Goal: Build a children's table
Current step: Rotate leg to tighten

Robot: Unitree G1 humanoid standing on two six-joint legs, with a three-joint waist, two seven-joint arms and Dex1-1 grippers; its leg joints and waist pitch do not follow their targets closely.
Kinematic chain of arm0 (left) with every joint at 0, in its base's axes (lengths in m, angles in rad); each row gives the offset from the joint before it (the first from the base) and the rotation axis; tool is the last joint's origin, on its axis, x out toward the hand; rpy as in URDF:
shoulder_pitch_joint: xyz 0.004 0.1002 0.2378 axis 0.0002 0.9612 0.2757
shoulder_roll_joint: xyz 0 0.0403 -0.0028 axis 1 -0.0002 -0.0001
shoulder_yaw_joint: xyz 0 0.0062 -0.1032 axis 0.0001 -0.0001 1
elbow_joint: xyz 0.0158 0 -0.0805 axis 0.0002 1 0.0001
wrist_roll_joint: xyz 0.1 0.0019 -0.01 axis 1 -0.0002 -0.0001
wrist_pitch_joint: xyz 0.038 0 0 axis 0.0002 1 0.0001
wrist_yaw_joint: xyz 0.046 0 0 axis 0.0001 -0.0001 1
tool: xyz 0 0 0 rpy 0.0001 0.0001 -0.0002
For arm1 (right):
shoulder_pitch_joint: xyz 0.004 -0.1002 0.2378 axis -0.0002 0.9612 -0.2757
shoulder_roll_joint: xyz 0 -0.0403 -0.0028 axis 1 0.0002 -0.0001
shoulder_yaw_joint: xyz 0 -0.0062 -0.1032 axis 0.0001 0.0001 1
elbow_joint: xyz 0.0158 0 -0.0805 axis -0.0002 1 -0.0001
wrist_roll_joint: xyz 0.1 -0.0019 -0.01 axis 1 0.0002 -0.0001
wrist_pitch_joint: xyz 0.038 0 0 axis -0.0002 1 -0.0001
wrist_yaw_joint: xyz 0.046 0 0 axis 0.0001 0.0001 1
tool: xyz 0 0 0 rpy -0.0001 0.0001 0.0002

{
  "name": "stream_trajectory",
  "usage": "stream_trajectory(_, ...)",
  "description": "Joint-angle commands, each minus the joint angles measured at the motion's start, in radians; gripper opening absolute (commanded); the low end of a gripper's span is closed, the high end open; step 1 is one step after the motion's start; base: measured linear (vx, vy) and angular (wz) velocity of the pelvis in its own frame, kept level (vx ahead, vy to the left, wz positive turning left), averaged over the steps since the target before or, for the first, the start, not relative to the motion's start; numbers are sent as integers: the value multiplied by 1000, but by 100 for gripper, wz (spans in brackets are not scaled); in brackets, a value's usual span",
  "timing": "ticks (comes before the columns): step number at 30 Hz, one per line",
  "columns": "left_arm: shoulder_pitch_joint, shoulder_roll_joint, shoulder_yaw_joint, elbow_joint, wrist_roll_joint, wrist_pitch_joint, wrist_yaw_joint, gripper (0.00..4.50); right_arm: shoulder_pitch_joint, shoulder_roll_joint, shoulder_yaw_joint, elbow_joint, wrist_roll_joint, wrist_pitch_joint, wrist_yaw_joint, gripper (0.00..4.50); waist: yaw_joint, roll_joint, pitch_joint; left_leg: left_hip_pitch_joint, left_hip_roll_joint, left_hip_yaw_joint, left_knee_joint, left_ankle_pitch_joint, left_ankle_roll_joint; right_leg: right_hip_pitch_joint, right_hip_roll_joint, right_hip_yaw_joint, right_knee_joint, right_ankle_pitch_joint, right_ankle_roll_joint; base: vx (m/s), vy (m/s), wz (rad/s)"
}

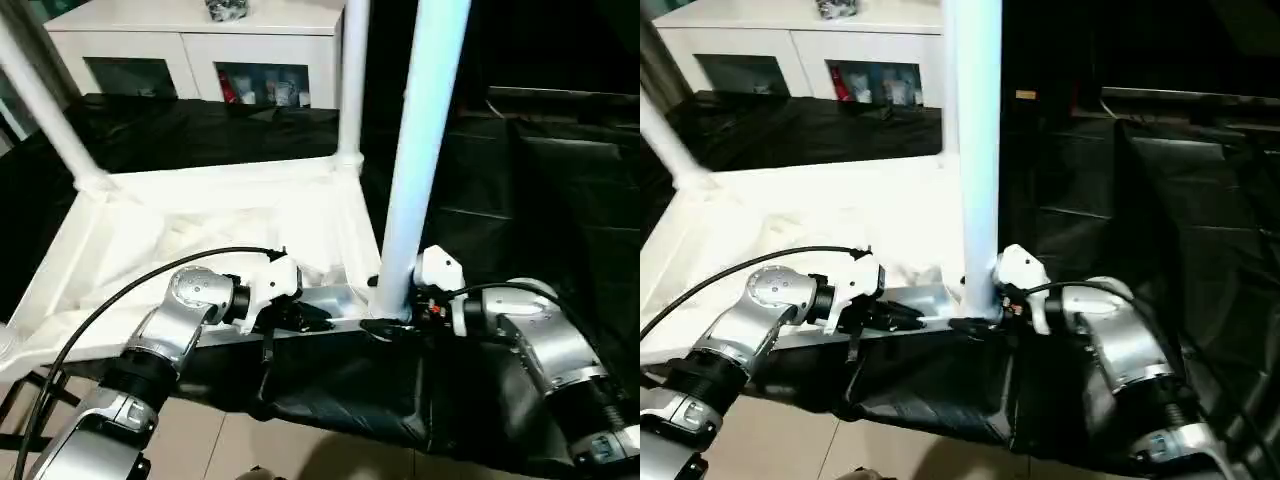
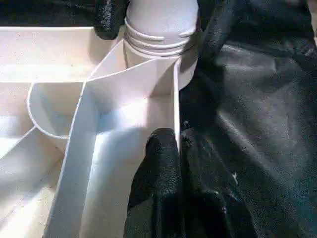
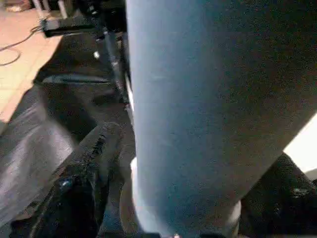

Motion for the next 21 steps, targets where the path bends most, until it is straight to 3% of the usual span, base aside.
stream_trajectory(1, -11, 4, -12, -31, -9, -4, 1, 0, 7, 10, 73, -13, 1, 12, 63, 317, 1, -19, -54, 10, 54, -19, -71, -171, 77, 44, -60, 27, -67, -125, -267, 0, 0, 0)
stream_trajectory(12, 4, 7, 1, -47, -10, -2, 11, 0, 16, 22, 71, -9, 10, 13, 69, 260, 6, -26, -55, 9, 53, -18, -70, -158, 78, 43, -59, 26, -65, -117, -264, 0, 0, 0)
stream_trajectory(15, -13, -31, 25, -28, 6, 11, 129, 0, 13, 90, 31, 40, -35, -20, -121, 259, 5, -27, -53, 9, 53, -18, -72, -169, 69, 41, -60, 28, -68, -148, -256, 0, 0, 0)
stream_trajectory(16, -16, -36, 27, -24, 11, 13, 145, 0, 11, 98, 27, 47, -42, -21, -146, 259, 0, -23, -51, 11, 53, -19, -76, -187, 52, 35, -60, 29, -72, -182, -250, 0, 0, 0)
stream_trajectory(18, -21, -44, 29, -15, 19, 14, 172, 0, 8, 112, 20, 57, -51, -23, -185, 259, -7, -27, -48, 12, 50, -24, -83, -235, 21, 39, -60, 28, -80, -264, -227, 0, 0, 0)
stream_trajectory(21, -52, -109, 35, 38, 73, 59, 354, 0, 1, 224, -29, 103, -91, 40, -456, 259, -20, -26, -43, 14, 48, -23, -88, -257, -3, 32, -56, 32, -84, -291, -209, 0, 0, 0)
